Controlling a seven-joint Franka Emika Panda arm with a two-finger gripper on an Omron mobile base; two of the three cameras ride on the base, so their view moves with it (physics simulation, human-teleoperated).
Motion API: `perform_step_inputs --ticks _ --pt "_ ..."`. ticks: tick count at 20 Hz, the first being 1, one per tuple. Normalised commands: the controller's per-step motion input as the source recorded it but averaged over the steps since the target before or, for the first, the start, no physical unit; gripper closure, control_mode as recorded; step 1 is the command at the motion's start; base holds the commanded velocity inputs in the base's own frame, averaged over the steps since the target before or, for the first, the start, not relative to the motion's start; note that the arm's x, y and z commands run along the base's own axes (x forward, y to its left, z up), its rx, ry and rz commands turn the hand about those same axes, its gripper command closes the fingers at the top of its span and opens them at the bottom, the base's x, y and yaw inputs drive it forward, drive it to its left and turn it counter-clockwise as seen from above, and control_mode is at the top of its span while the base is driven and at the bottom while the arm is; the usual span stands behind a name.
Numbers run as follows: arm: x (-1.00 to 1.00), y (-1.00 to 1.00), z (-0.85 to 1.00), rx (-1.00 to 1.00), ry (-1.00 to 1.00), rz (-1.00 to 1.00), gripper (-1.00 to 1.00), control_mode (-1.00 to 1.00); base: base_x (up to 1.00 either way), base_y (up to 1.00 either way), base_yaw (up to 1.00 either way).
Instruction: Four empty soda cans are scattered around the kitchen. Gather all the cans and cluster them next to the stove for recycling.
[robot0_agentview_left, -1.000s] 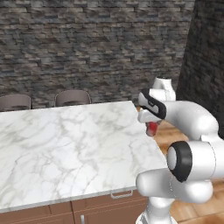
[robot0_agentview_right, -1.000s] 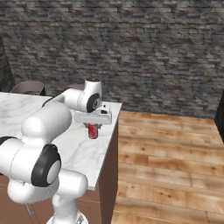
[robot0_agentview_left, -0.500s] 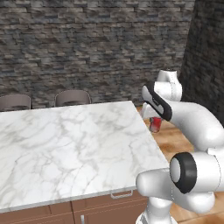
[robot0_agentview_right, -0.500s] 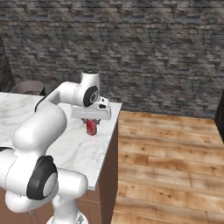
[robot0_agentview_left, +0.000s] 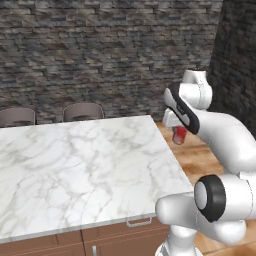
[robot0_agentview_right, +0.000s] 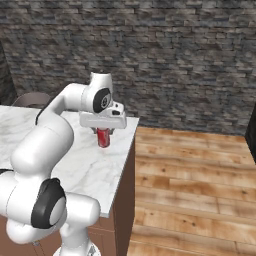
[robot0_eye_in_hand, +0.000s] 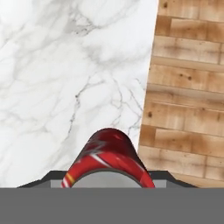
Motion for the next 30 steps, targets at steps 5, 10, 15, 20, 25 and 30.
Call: perform_step_inputs --ticks 5,10,15,20,25,30 --pt "0.00 0.00 0.00 0.00 0.00 0.00 1.00 1.00 -0.21 -0.10 -0.07" --pt "0.00 0.00 0.00 0.00 0.00 0.00 1.00 1.00 -0.40 -0.37 -0.33" --pt "0.00 0.00 0.00 0.00 0.00 0.00 1.00 1.00 -0.30 -0.32 -0.48" --pt "0.00 0.00 0.00 0.00 0.00 0.00 1.00 1.00 -0.04 -0.23 -0.74" --pt "0.00 0.00 0.00 0.00 0.00 0.00 1.00 1.00 0.00 0.00 -0.92" --pt "0.00 0.00 0.00 0.00 0.00 0.00 1.00 1.00 0.00 -0.06 -0.91"
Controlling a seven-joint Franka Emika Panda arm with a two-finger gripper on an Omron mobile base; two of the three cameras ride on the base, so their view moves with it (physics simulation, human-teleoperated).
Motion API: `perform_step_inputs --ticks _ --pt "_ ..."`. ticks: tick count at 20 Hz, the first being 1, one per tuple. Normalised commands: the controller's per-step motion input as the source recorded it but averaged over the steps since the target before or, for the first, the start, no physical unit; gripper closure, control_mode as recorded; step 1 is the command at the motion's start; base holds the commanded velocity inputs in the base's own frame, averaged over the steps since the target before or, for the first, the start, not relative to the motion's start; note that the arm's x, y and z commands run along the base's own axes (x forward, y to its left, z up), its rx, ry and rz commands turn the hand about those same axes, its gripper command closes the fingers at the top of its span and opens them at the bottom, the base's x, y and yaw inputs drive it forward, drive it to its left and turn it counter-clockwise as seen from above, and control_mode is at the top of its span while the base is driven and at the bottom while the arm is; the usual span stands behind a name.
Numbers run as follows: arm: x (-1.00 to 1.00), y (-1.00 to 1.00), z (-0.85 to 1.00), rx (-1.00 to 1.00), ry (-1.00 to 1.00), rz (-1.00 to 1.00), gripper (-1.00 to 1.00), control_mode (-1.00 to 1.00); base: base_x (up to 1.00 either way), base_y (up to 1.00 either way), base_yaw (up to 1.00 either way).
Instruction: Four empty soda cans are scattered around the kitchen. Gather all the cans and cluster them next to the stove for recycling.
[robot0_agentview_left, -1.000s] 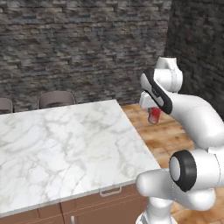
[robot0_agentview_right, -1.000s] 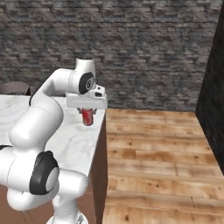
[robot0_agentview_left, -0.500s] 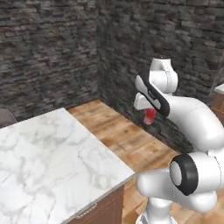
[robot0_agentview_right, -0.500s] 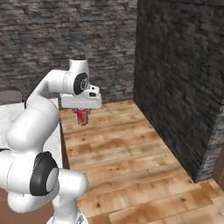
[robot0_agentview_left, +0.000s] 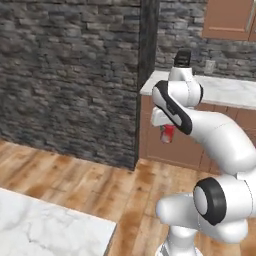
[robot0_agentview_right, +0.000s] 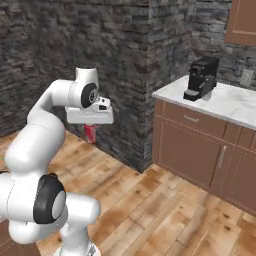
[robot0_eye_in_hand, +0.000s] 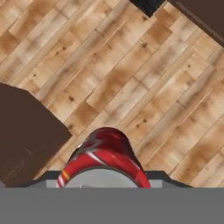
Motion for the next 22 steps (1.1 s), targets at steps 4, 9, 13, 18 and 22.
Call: perform_step_inputs --ticks 4,9,13,18,22 --pt "0.00 0.00 0.00 0.00 0.00 0.00 1.00 1.00 0.03 -0.19 -0.86" --pt "0.00 0.00 0.00 0.00 0.00 0.00 1.00 1.00 0.19 -0.34 -0.78" --pt "0.00 0.00 0.00 0.00 0.00 0.00 1.00 1.00 0.36 -0.40 -0.72" --pt "0.00 0.00 0.00 0.00 0.00 0.00 1.00 1.00 0.57 -0.31 -0.66" --pt "0.00 0.00 0.00 0.00 0.00 0.00 1.00 1.00 0.85 -0.07 -0.58"
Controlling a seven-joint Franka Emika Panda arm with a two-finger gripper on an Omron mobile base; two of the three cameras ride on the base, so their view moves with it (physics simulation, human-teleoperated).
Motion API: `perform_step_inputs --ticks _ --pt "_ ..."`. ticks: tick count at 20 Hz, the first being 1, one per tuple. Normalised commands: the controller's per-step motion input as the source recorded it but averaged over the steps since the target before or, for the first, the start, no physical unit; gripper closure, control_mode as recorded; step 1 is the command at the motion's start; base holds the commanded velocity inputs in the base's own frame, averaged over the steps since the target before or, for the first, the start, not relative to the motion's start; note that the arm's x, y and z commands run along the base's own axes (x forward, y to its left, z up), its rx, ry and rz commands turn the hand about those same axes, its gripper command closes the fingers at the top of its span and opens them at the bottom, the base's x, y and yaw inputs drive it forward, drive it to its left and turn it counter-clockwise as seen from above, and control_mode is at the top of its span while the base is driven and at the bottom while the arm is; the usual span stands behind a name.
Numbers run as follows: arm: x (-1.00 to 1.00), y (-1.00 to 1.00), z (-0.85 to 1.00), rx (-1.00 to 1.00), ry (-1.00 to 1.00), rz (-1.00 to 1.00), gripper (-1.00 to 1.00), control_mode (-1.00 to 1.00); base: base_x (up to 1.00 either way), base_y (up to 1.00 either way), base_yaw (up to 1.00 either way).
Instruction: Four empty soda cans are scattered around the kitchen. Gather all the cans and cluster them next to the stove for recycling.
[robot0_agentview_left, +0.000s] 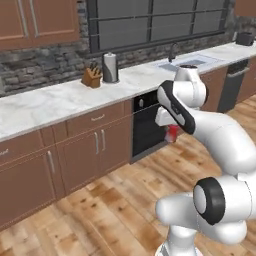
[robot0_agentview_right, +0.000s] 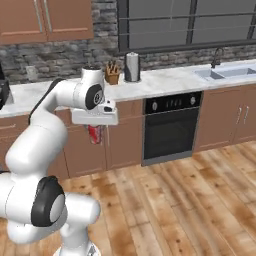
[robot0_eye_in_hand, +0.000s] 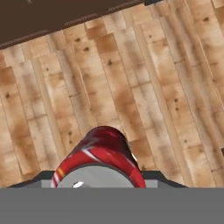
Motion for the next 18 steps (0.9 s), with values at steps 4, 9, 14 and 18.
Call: perform_step_inputs --ticks 4,9,14,18 --pt "0.00 0.00 0.00 0.00 0.00 0.00 1.00 1.00 1.00 0.00 -0.44" --pt "0.00 0.00 0.00 0.00 0.00 0.00 1.00 1.00 1.00 0.00 -0.43" --pt "0.00 0.00 0.00 0.00 0.00 0.00 1.00 1.00 0.88 0.00 -0.59" --pt "0.00 0.00 0.00 0.00 0.00 0.00 1.00 1.00 0.66 0.00 -0.69"
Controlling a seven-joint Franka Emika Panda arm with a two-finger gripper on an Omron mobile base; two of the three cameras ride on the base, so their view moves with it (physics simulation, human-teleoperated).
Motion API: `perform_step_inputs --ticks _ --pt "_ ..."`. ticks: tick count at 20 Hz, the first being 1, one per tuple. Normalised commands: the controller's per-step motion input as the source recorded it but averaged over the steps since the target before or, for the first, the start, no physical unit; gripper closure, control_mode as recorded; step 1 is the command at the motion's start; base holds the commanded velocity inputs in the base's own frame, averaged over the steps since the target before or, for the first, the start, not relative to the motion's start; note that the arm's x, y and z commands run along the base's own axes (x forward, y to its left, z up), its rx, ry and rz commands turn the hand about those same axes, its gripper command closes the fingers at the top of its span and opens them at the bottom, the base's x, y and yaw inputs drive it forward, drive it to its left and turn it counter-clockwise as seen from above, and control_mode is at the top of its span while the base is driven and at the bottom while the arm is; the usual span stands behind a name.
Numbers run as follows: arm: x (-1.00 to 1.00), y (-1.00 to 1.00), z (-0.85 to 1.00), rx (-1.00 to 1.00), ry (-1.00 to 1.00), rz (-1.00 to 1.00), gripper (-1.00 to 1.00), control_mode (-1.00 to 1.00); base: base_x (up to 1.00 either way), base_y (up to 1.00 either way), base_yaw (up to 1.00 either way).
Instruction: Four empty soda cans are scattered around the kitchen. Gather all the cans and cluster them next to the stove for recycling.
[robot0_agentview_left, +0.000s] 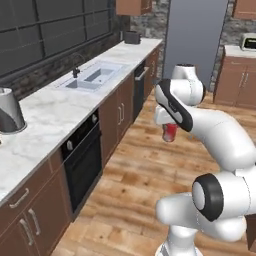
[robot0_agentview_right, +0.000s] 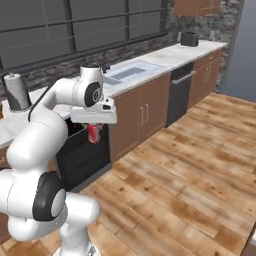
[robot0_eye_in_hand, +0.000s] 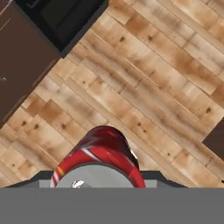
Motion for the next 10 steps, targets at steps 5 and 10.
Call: perform_step_inputs --ticks 5,10 --pt "0.00 0.00 0.00 0.00 0.00 0.00 1.00 1.00 0.64 0.01 -0.69" --pt "0.00 0.00 0.00 0.00 0.00 0.00 1.00 1.00 0.89 0.22 -0.58"
